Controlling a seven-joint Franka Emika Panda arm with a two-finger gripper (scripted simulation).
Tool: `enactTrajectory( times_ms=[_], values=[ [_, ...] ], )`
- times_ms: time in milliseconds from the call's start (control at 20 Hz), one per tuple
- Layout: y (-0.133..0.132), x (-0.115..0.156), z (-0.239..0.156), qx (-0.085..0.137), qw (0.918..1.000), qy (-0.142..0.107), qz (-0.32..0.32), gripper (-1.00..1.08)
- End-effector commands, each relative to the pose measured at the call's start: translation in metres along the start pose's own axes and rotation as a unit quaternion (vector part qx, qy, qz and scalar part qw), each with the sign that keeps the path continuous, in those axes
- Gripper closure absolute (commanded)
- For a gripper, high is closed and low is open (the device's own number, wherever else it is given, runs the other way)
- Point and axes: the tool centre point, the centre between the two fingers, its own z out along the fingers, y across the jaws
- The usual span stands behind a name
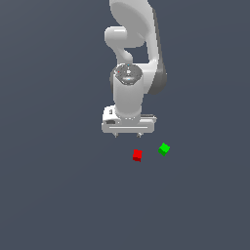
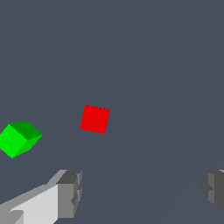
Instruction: Stack the red cube on top of the green cube.
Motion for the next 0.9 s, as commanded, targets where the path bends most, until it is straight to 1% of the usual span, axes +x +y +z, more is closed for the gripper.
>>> enactTrajectory(
  times_ms=[0, 400, 850],
  values=[
    [0.0, 0.0, 0.0, 0.0, 1.0, 0.0, 0.0, -0.92],
    [-0.008, 0.004, 0.012, -0.001, 0.9999, 0.002, 0.015, -0.92],
    [-0.033, 0.018, 0.054, -0.003, 0.9978, 0.007, 0.067, -0.92]
  ],
)
